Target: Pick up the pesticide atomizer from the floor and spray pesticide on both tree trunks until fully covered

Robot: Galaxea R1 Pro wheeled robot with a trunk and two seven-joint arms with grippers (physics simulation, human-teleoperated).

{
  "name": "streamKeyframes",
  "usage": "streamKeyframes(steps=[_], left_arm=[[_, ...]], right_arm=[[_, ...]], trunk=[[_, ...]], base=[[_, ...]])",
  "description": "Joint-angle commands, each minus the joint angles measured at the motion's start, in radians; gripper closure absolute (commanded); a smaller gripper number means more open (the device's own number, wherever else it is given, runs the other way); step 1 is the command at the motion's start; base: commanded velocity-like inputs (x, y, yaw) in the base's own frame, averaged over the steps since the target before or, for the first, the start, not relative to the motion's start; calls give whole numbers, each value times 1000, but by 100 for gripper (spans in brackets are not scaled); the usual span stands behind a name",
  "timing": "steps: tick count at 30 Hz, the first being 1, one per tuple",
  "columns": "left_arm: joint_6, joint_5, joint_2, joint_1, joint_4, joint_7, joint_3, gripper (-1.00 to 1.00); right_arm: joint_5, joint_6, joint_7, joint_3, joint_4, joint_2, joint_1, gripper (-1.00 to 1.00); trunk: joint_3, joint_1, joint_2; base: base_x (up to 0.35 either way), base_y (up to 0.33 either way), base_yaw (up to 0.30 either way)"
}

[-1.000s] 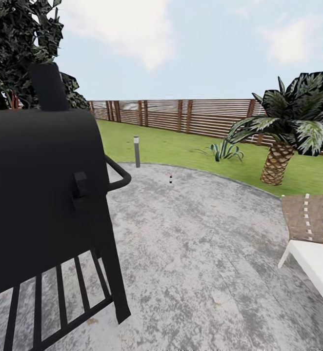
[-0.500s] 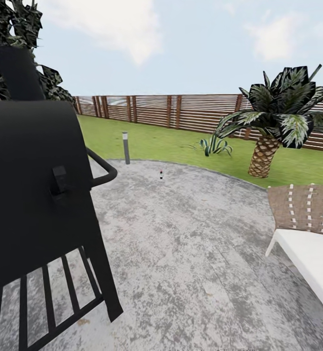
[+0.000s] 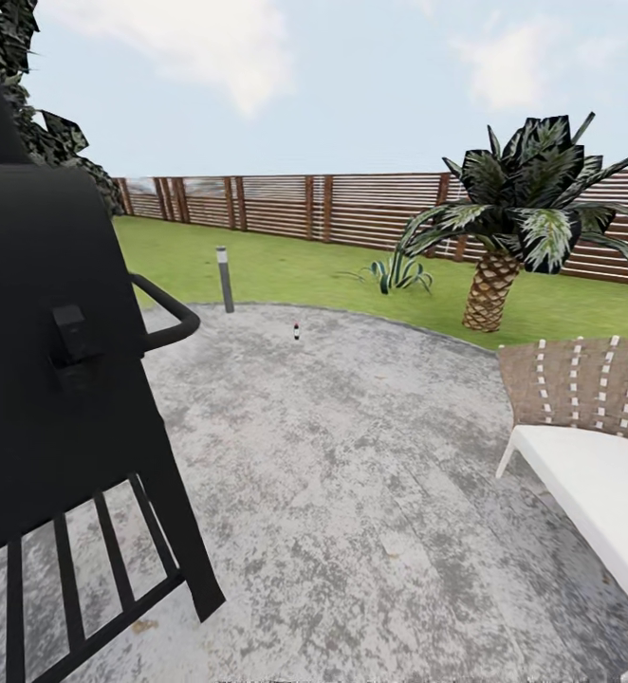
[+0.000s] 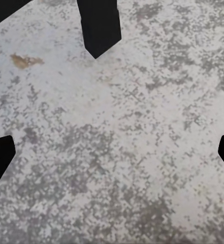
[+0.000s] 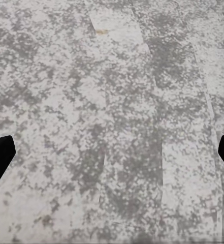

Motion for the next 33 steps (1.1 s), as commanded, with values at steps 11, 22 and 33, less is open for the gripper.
streamKeyframes(steps=[11, 22, 33], left_arm=[[0, 1, 1, 0, 0, 5, 2, -100], [0, 2, 3, -1, 0, 12, 5, -100], [0, 2, 4, -1, 0, 12, 5, -100]], right_arm=[[0, 0, 0, 0, 0, 0, 0, -100], [1, 0, 0, 0, 0, 0, 0, -100], [0, -1, 1, 0, 0, 0, 0, -100]], trunk=[[-52, 42, -77], [-103, 84, -154], [-154, 127, -231]], base=[[0, 0, -113], [0, 0, -103], [0, 0, -149]])
